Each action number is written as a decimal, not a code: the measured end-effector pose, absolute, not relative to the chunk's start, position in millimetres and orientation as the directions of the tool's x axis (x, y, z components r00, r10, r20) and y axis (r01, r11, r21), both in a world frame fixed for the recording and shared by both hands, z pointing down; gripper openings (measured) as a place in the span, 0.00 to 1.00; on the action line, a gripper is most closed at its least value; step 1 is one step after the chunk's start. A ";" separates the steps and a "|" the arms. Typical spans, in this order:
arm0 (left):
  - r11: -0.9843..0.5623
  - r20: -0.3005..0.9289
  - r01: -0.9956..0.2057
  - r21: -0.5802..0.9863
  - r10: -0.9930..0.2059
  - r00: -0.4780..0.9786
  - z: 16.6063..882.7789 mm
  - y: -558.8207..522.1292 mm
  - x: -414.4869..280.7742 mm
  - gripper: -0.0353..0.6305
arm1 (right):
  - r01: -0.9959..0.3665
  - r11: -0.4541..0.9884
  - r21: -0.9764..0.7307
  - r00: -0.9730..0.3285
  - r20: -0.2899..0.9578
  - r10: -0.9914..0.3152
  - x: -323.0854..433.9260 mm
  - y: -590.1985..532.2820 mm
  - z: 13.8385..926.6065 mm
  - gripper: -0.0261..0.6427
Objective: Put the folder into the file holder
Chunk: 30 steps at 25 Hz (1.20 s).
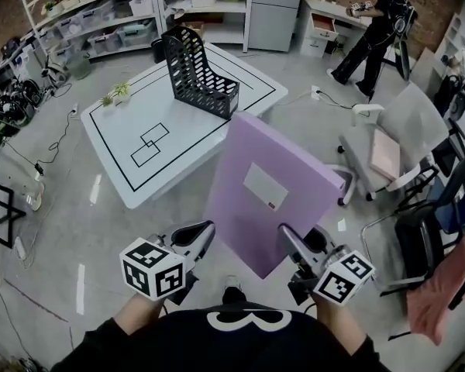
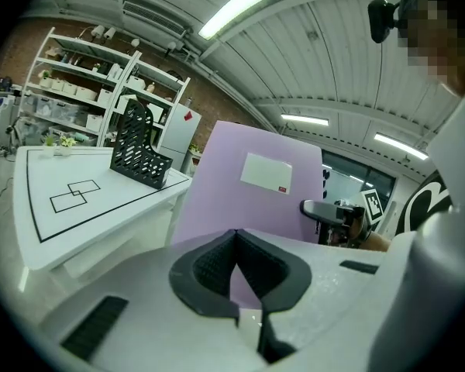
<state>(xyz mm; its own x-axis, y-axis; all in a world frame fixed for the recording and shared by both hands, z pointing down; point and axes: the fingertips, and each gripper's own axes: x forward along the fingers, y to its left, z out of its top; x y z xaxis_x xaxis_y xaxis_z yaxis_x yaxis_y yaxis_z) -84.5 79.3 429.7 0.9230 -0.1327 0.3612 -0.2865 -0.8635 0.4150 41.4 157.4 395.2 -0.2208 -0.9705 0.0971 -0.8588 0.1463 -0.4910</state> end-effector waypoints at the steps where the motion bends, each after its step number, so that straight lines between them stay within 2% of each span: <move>1: -0.865 0.363 -0.285 0.412 -0.131 0.922 429.0 71.2 -73.6 0.06 | -0.859 0.144 -0.491 -0.219 0.097 -0.971 51.7 150.5 395.3 0.28; 10: -0.873 0.351 -0.288 0.393 -0.147 0.925 422.5 15.2 -7.4 0.06 | -0.869 0.159 -0.469 -0.221 0.080 -0.972 120.4 98.1 385.9 0.28; 30: -0.844 0.295 -0.320 0.430 -0.204 0.934 426.0 -98.1 34.9 0.06 | -0.910 0.186 -0.372 -0.217 0.044 -0.975 183.5 -25.4 349.1 0.28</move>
<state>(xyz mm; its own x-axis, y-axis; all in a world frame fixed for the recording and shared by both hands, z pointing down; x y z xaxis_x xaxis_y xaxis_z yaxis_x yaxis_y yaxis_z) 34.9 -98.1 426.0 0.9336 -0.2042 0.2946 -0.3203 -0.8442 0.4298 183.5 -25.4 349.1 -0.2173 -0.9751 0.0435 -0.9096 0.1861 -0.3715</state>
